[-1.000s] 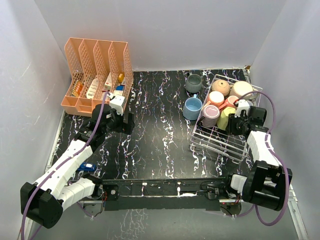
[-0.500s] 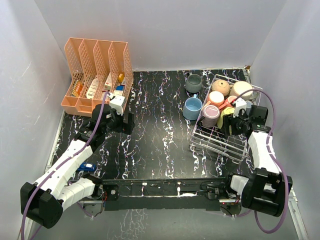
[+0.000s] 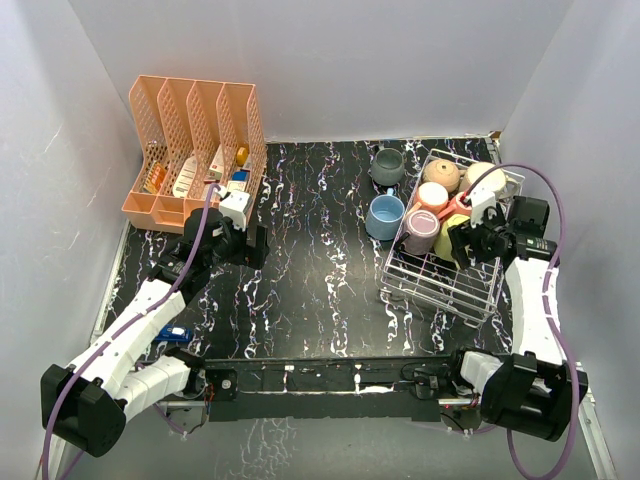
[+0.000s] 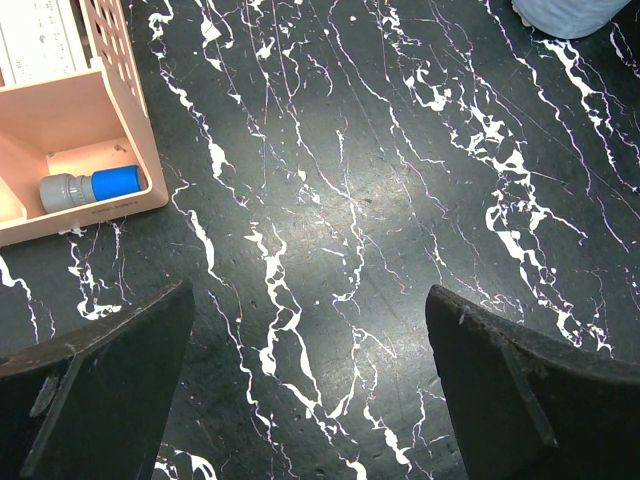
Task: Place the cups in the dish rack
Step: Turn the cup upside down in the dish rack, then move the cup to the center of the board.
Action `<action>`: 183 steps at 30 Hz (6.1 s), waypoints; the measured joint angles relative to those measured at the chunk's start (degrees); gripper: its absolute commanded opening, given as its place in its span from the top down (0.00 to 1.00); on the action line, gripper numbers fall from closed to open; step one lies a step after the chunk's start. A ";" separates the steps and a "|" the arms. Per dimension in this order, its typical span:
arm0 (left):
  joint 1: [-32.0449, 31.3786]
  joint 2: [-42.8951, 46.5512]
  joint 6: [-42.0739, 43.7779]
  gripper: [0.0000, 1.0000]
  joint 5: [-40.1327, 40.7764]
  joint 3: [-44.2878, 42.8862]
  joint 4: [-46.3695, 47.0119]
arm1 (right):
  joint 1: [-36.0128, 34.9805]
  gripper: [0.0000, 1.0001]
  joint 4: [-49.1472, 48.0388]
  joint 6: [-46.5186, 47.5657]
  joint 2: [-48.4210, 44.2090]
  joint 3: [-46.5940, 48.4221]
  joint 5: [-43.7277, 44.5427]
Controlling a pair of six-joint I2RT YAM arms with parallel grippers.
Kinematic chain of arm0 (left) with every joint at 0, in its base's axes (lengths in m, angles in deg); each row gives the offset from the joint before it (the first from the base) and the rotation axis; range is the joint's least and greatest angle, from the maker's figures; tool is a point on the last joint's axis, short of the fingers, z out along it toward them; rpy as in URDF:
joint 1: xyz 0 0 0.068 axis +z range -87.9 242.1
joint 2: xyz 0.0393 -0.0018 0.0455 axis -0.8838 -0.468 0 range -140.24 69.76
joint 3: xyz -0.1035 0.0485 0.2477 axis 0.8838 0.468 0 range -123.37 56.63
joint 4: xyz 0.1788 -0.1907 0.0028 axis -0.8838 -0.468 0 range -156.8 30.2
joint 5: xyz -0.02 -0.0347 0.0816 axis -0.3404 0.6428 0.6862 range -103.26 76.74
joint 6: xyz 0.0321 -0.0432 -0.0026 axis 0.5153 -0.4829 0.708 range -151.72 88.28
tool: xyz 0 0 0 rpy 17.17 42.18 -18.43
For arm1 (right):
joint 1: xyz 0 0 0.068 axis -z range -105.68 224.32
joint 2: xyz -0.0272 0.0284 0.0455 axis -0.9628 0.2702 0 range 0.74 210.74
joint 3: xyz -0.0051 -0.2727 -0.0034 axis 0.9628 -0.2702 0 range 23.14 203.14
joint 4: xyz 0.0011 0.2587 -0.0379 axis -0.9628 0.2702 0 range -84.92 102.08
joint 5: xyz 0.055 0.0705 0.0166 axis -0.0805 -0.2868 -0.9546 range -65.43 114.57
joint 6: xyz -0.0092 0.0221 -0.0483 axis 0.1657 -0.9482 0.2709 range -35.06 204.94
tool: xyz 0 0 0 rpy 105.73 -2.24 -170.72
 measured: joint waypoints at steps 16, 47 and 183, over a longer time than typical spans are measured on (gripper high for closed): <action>0.00 0.02 0.15 0.03 0.02 0.00 0.00 | 2.43 0.88 1.16 2.71 4.46 2.32 8.15; 0.00 -0.26 0.15 0.03 0.02 0.00 0.02 | -2.10 0.89 -1.53 -2.25 4.52 -4.31 -2.97; -23.06 -82.51 -27.21 0.75 20.15 -83.73 -17.35 | -5.88 0.42 -33.81 -31.34 -7.69 -7.87 -32.09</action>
